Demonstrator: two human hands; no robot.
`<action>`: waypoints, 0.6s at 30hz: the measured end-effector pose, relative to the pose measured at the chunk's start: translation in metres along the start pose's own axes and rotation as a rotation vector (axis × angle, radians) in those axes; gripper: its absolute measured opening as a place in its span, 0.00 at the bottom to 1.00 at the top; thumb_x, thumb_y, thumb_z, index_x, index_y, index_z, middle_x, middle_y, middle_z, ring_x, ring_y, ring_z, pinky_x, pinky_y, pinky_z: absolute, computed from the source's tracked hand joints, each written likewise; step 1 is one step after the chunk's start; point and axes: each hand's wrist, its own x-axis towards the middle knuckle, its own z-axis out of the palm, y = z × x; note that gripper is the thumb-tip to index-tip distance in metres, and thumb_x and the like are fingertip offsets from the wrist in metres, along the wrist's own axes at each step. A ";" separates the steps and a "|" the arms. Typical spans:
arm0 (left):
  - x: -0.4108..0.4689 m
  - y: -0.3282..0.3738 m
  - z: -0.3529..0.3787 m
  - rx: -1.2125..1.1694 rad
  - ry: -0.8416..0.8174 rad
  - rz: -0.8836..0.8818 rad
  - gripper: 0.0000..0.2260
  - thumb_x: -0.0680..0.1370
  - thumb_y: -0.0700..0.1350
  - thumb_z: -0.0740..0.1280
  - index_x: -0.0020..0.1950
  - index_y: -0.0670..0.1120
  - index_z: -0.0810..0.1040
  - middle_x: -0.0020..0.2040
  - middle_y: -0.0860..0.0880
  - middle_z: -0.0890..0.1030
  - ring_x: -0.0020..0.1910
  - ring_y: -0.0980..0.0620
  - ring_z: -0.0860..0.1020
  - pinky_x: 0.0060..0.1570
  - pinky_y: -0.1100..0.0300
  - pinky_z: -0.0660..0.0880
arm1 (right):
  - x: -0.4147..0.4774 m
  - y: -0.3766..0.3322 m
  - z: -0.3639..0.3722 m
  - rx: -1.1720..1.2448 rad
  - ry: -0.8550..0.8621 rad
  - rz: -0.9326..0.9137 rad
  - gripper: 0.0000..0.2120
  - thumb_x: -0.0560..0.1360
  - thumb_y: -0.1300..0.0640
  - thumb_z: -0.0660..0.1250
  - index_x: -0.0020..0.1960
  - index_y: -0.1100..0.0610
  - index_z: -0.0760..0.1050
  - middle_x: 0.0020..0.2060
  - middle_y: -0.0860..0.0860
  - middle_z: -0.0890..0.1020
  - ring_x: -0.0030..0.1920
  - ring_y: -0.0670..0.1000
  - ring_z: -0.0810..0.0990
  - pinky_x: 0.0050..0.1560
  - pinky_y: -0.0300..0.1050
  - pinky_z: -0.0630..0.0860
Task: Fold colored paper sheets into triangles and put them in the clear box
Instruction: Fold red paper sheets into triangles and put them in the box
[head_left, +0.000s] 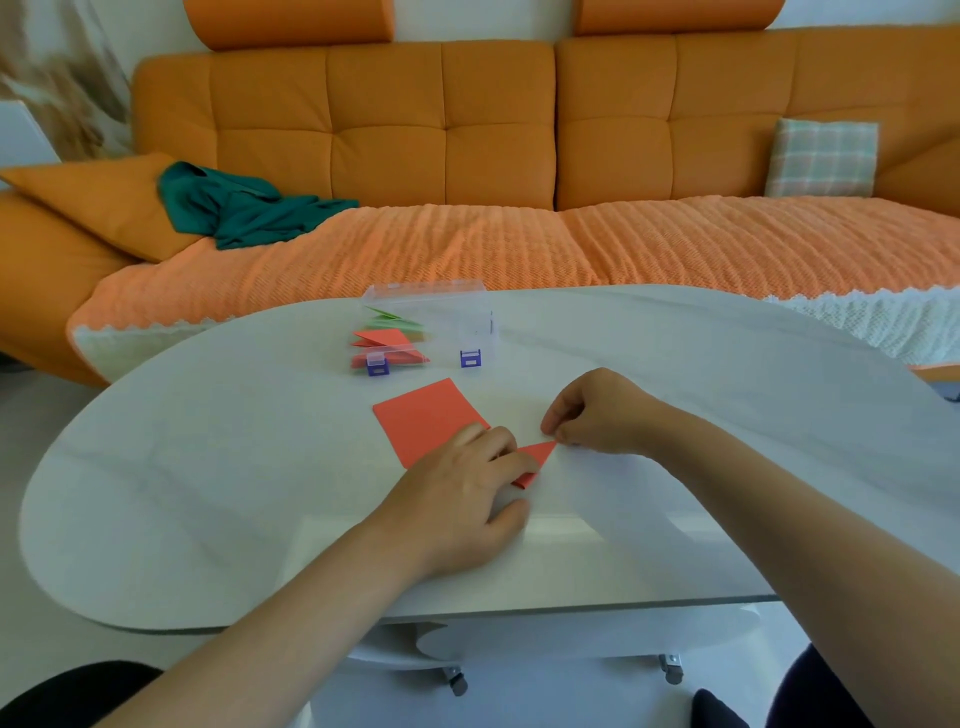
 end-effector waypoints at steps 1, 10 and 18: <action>0.001 0.001 0.000 0.005 -0.002 -0.003 0.17 0.78 0.54 0.61 0.66 0.53 0.75 0.55 0.55 0.73 0.54 0.54 0.67 0.53 0.57 0.71 | -0.001 0.001 0.002 0.008 0.003 -0.006 0.11 0.74 0.62 0.67 0.44 0.49 0.85 0.38 0.42 0.82 0.40 0.42 0.79 0.40 0.33 0.74; 0.004 0.006 0.003 0.029 -0.018 -0.041 0.20 0.79 0.60 0.57 0.68 0.57 0.72 0.55 0.56 0.70 0.54 0.54 0.65 0.54 0.58 0.70 | -0.003 0.001 0.007 -0.035 -0.004 -0.029 0.10 0.69 0.49 0.79 0.45 0.48 0.80 0.39 0.44 0.78 0.38 0.43 0.76 0.39 0.35 0.70; -0.012 0.004 0.001 -0.120 -0.012 -0.055 0.15 0.79 0.56 0.62 0.66 0.57 0.74 0.60 0.59 0.69 0.62 0.60 0.64 0.59 0.62 0.68 | -0.003 -0.002 0.005 -0.045 -0.025 -0.016 0.09 0.69 0.48 0.79 0.45 0.48 0.81 0.39 0.44 0.78 0.39 0.44 0.76 0.39 0.35 0.71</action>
